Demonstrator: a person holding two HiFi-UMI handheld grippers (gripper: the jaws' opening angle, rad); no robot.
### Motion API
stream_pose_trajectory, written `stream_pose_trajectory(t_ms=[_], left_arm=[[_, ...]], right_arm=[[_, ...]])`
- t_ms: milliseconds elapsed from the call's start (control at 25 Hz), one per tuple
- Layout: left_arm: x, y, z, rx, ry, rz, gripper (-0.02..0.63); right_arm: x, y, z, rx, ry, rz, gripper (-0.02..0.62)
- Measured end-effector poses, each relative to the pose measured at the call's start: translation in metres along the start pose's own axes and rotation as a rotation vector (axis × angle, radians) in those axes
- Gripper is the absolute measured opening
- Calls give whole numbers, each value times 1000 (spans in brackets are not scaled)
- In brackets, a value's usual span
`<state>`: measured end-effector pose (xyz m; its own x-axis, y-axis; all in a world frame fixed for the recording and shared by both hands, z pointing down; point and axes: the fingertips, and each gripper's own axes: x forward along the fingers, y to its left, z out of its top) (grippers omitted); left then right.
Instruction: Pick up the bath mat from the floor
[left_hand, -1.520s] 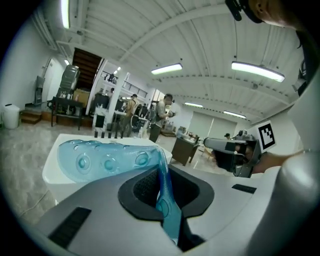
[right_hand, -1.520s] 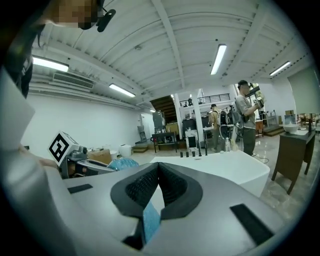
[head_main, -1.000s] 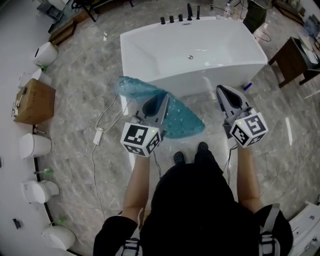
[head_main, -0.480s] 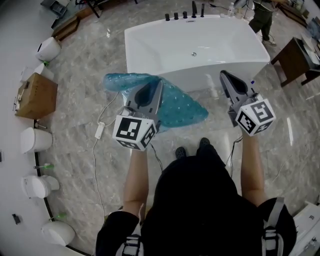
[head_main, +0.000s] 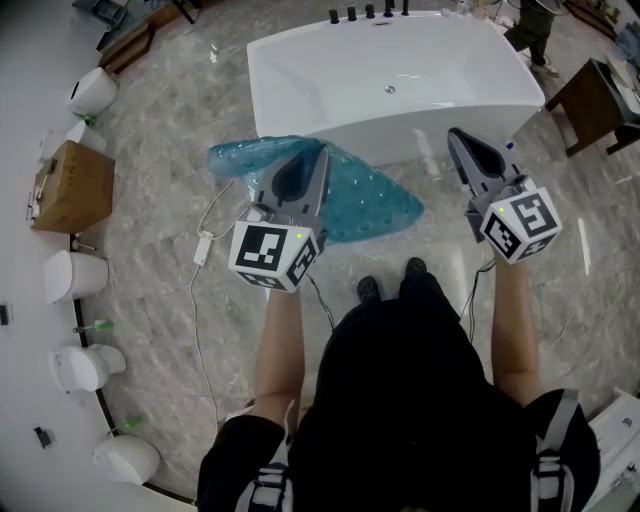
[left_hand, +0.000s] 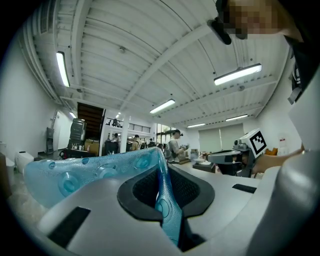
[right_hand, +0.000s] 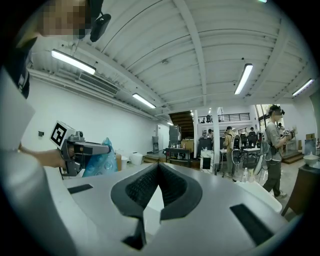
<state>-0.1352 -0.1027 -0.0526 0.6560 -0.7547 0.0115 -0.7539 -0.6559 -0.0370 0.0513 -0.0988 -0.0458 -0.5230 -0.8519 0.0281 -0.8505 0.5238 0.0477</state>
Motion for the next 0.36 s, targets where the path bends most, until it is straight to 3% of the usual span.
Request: stream_pose_trajectory(t_ms=[160,360], left_arm=[[1,3,-24,7,9,-4,43],[-7,0,-4,4,5,-6,44]], right_arm=[[5,3,-25,-4,4,-13,12],[-7,5,-9,-11,30,-32,12]])
